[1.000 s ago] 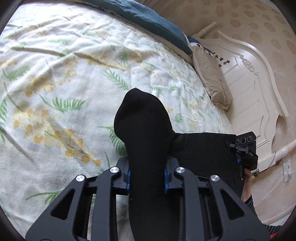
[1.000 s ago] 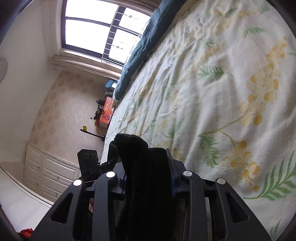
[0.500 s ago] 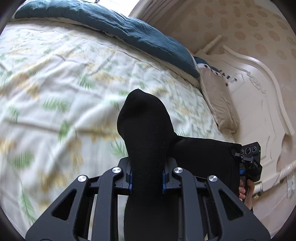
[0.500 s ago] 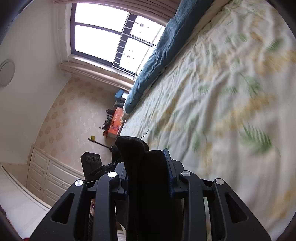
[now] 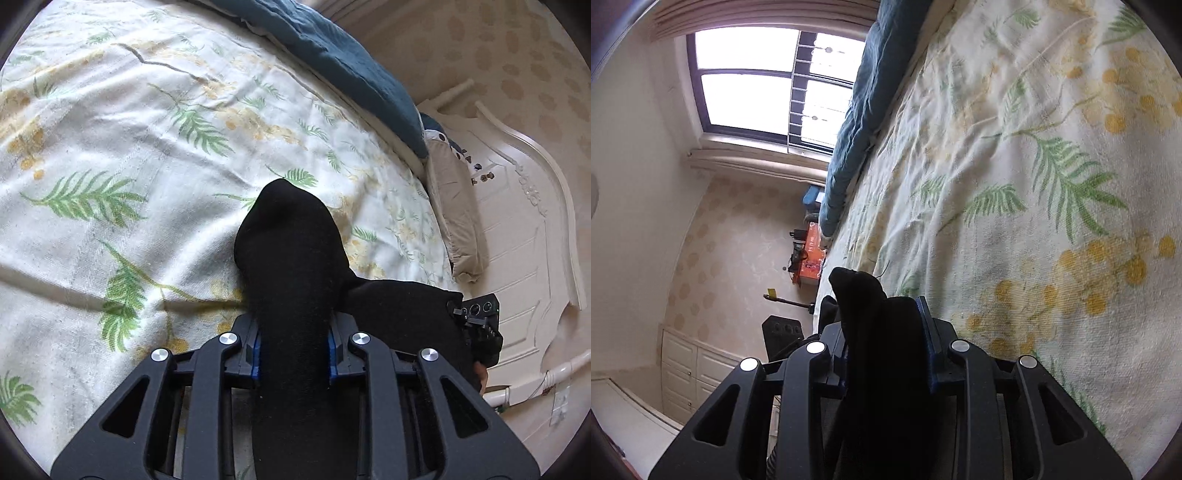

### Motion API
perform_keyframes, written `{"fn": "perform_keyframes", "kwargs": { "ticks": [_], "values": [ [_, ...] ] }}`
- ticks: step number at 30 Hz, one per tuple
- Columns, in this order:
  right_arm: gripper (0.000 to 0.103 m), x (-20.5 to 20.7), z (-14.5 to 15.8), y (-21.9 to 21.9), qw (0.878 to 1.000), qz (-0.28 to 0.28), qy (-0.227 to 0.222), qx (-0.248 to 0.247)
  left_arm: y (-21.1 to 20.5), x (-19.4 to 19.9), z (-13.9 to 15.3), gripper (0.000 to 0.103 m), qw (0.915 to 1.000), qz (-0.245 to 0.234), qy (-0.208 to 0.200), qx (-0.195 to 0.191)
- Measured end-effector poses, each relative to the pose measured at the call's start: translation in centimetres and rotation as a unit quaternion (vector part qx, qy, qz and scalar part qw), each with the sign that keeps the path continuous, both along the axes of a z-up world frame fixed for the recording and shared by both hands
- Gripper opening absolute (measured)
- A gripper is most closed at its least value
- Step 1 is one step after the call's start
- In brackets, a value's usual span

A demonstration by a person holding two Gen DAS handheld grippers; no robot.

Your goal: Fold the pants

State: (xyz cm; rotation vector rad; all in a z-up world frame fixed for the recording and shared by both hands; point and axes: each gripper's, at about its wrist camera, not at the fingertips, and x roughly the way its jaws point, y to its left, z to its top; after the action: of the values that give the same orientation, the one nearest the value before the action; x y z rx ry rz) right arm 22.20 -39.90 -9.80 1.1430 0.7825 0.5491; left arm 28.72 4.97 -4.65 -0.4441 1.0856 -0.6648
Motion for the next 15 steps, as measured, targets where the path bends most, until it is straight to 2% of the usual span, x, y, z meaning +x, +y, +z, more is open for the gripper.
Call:
{"fn": "perform_keyframes", "kwargs": {
  "ticks": [15],
  "values": [
    [0.029, -0.69, -0.57, -0.49, 1.0, 0.002, -0.013, 0.001, 0.1, 0.16, -0.48, 0.027, 0.9999, -0.002, 0.0, -0.016]
  ]
}}
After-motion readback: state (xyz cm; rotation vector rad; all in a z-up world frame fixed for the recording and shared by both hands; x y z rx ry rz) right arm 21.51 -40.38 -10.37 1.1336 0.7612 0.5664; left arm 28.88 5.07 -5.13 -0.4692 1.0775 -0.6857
